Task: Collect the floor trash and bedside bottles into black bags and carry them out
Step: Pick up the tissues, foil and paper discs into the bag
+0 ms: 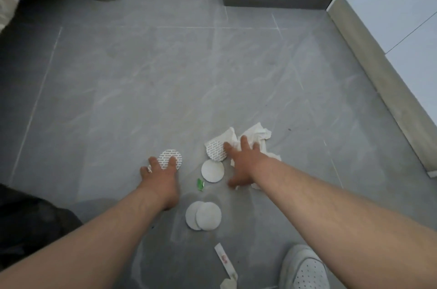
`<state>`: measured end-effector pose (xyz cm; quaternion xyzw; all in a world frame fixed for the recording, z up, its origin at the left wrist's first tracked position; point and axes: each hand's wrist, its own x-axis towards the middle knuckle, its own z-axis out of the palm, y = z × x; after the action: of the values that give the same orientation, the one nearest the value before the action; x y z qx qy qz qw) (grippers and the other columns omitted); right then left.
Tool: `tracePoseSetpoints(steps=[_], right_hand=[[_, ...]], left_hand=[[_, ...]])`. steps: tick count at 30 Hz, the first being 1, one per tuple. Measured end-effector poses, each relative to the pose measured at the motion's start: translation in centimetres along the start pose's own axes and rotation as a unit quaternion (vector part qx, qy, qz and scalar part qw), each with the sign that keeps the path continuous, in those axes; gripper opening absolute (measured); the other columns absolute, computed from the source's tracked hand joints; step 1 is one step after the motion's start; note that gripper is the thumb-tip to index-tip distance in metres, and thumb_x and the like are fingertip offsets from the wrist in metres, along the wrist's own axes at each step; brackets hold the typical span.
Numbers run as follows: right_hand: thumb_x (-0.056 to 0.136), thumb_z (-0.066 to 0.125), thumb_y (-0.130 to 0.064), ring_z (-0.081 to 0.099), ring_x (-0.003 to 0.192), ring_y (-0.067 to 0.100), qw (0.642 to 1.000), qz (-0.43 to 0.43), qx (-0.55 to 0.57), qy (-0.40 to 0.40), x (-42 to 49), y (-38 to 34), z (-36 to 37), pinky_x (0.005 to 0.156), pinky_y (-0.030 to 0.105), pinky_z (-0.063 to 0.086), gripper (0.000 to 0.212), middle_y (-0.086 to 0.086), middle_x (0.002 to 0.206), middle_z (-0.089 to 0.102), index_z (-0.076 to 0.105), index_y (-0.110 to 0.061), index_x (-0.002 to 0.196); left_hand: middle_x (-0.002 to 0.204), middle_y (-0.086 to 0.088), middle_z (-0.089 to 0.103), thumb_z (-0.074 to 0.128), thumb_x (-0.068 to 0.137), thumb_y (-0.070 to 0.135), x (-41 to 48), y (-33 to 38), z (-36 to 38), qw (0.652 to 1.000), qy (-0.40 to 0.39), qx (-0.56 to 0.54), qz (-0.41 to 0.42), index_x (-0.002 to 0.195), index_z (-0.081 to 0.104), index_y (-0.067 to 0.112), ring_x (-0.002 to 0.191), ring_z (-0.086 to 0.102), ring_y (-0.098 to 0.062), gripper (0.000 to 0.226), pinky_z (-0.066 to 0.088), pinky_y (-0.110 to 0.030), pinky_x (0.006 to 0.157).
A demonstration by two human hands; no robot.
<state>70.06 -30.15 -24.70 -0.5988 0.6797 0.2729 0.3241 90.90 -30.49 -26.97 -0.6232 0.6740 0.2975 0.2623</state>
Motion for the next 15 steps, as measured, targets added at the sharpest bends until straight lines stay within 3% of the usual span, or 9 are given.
tracePoseSetpoints(steps=[4, 6, 9, 13, 15], right_hand=[[0.088, 0.057, -0.009, -0.011, 0.144, 0.045, 0.999, -0.025, -0.028, -0.024, -2.9, -0.6, 3.4, 0.113, 0.058, 0.02, 0.094, 0.01, 0.158, -0.022, -0.009, -0.033, 0.151], [0.092, 0.046, -0.004, 0.007, 0.144, 0.044, 0.997, -0.053, -0.035, 0.033, -4.2, -0.3, 5.2, 0.107, 0.057, 0.033, 0.075, 0.012, 0.159, -0.001, 0.006, -0.026, 0.152], [0.091, 0.044, -0.005, 0.04, 0.122, 0.036, 0.987, -0.092, -0.049, 0.12, -5.3, 0.6, 6.9, 0.089, 0.047, 0.046, 0.053, 0.014, 0.135, 0.036, 0.031, -0.015, 0.142], [0.089, 0.044, -0.005, 0.053, 0.107, 0.031, 0.986, -0.095, -0.018, 0.132, -6.0, 1.3, 8.0, 0.075, 0.036, 0.042, 0.032, 0.01, 0.112, 0.048, 0.052, -0.012, 0.119], [0.086, 0.046, -0.004, 0.056, 0.103, 0.029, 0.986, -0.093, 0.027, 0.134, -6.2, 1.7, 8.3, 0.069, 0.028, 0.033, 0.024, 0.005, 0.098, 0.048, 0.058, -0.01, 0.106]], left_hand=[[0.154, -0.021, -0.018, 0.043, 0.089, 0.004, -1.6, -0.1, 1.1, 1.0, -0.008, 0.029, 0.006, 0.149, -0.011, 0.027, 0.141, 0.002, -0.046, 0.084, 0.027, -0.053, 0.111], [0.155, -0.023, -0.007, 0.037, 0.092, 0.006, -2.1, -0.5, 1.5, 0.999, 0.016, 0.043, 0.02, 0.151, -0.003, 0.026, 0.139, 0.016, -0.045, 0.074, 0.032, -0.049, 0.108], [0.15, -0.024, 0.016, 0.032, 0.094, 0.009, -3.0, -1.3, 2.4, 0.995, 0.05, 0.07, 0.04, 0.15, 0.011, 0.021, 0.126, 0.041, -0.038, 0.061, 0.04, -0.042, 0.1], [0.131, -0.018, 0.048, 0.032, 0.096, 0.012, -4.6, -1.3, 2.9, 0.989, 0.089, 0.086, 0.077, 0.136, 0.042, 0.015, 0.114, 0.055, -0.032, 0.041, 0.044, -0.036, 0.092], [0.127, -0.012, 0.056, 0.035, 0.095, 0.013, -5.2, -1.3, 2.4, 0.988, 0.098, 0.074, 0.094, 0.127, 0.052, 0.016, 0.114, 0.056, -0.028, 0.036, 0.043, -0.031, 0.091]])
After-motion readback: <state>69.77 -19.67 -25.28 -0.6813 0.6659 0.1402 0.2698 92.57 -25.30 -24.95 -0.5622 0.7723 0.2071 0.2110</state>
